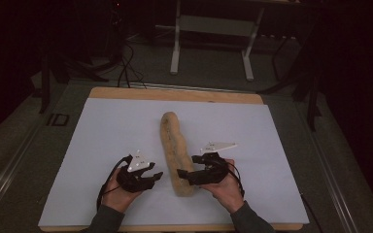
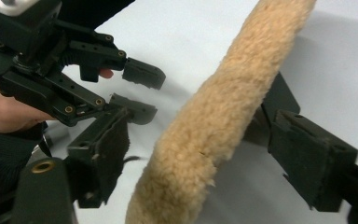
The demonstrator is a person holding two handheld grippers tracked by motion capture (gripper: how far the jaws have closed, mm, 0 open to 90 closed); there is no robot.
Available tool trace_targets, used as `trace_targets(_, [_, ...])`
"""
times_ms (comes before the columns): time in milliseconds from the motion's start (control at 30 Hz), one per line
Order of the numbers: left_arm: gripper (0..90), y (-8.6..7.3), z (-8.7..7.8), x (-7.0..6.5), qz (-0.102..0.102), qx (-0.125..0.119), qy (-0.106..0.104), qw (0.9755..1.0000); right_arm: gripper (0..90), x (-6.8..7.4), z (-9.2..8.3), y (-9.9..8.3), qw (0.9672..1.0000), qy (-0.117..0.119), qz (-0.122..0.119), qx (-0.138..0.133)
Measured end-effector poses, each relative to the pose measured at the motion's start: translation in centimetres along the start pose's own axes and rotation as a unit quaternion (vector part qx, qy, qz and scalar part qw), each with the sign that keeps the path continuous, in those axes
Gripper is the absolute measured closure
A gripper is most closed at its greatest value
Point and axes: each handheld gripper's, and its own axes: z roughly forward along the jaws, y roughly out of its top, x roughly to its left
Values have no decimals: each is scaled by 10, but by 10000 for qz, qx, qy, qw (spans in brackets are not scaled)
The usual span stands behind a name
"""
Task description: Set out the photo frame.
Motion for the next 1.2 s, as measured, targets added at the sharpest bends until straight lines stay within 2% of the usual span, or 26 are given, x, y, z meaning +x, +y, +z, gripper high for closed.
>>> trace_targets(100, [534, 0, 0, 1, -7, 7, 25, 10000, 172, 3, 4, -1, 10000, 2, -63, 28])
trace_targets(200, [532, -1, -1, 2, -16, 1, 54, 10000, 173, 7, 10, -4, 9997, -138, -129, 157])
trace_targets(400, [528, -1, -2, 4, -27, 7, 104, 9999, 175, 10, 18, -9, 9991, -259, -137, 298])
trace_targets(467, [523, -1, -3, 5, -37, 26, 122, 9999, 210, 12, 23, -13, 9985, -293, -172, 435])
trace_targets(567, [521, -1, -3, 6, -97, 0, 118, 9999, 238, 12, 25, -15, 9981, -346, -164, 490])
trace_targets(733, [520, -2, -6, 9, -136, -20, 130, 9998, 339, 12, 27, -20, 9975, -419, -198, 526])
trace_targets(867, [520, -2, -6, 10, -164, -24, 128, 9998, 404, 14, 27, -20, 9977, -383, -212, 512])
trace_targets(1200, [521, -2, -7, 12, -197, -35, 148, 9997, 430, 15, 27, -21, 9971, -468, -239, 543])
